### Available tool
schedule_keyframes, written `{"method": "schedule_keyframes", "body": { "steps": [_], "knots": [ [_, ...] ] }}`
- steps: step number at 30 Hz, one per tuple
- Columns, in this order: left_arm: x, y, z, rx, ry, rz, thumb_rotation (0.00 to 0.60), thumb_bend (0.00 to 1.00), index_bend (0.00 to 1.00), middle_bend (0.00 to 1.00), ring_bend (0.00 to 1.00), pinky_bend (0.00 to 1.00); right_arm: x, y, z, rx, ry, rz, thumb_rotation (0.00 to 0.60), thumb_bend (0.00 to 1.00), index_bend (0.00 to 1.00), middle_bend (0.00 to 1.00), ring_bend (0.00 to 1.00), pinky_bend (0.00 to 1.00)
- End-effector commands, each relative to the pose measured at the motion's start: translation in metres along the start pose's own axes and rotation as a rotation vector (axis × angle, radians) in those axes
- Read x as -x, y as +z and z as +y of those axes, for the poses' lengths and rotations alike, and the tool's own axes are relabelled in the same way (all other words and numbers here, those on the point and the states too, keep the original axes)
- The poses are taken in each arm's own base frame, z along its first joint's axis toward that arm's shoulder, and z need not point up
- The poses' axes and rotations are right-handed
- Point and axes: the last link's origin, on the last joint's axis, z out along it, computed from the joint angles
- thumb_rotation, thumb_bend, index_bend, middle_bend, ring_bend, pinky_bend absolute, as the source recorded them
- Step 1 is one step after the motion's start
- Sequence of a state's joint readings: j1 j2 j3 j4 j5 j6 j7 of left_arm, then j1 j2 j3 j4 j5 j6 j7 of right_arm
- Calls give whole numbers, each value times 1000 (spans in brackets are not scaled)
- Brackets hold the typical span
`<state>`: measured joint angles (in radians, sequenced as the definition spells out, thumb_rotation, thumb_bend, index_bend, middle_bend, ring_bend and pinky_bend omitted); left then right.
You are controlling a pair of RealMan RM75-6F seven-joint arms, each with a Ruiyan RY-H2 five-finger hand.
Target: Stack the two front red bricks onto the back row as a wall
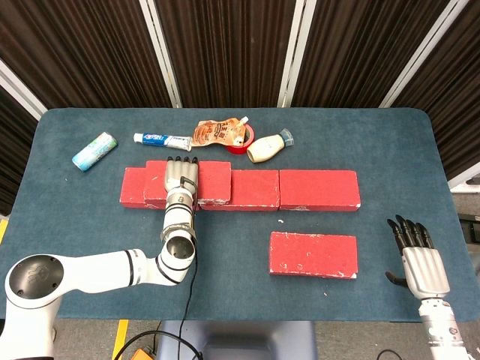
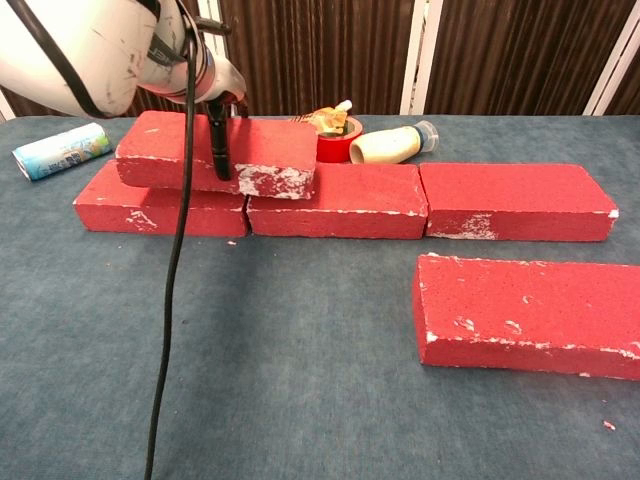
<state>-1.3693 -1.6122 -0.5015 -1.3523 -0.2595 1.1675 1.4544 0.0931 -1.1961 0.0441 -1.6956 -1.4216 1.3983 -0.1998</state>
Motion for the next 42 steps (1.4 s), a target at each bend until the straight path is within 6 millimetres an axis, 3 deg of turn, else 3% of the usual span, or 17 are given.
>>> {"method": "schedule_keyframes", "body": {
  "steps": [1,26,42],
  "knots": [
    [3,1,-1,-15,-3,-14,600,245,0,154,83,118,0,0,0,1,1,-1,600,0,126,109,0,0],
    [5,-6,42,21,-41,-28,600,245,0,148,84,126,-2,0,5,5,16,-2,600,0,125,109,0,0],
    [-4,0,41,-3,-33,-18,600,244,0,149,84,122,1,2,7,13,9,-13,600,0,124,109,0,0]
  ]
}}
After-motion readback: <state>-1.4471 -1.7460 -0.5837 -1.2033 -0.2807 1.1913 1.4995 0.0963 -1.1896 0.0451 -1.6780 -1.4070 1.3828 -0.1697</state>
